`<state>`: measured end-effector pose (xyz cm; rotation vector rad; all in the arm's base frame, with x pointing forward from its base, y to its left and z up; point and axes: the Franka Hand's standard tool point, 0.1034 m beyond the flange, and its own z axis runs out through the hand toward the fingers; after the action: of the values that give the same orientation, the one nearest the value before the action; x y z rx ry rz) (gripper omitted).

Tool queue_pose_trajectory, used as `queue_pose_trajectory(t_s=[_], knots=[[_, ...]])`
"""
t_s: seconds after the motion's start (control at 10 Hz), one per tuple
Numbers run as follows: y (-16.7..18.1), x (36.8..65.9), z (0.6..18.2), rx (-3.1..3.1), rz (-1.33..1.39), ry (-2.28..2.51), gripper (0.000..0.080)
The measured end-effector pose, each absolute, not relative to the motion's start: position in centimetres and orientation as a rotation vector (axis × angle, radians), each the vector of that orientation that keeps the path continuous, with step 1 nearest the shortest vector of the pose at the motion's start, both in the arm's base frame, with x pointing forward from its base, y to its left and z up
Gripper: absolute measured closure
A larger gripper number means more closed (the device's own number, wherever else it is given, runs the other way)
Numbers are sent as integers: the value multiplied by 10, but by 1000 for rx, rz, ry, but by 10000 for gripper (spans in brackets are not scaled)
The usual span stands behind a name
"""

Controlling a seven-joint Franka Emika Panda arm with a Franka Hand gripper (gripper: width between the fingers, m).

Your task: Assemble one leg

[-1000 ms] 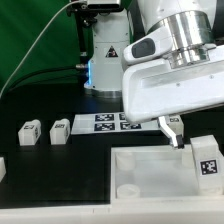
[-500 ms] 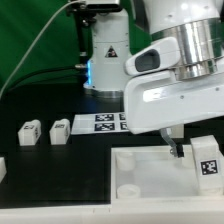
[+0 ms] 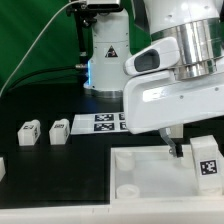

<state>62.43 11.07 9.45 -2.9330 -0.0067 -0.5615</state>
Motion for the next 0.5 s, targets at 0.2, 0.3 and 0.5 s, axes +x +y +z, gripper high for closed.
queue_pose_trajectory(t_s=[0.2,0.3,0.5], knots=[[111,624,95,-2933,-562,-7,151],[111,624,95,-2933,-562,-7,151],[106,616,92,-2968,-224,-6,151]])
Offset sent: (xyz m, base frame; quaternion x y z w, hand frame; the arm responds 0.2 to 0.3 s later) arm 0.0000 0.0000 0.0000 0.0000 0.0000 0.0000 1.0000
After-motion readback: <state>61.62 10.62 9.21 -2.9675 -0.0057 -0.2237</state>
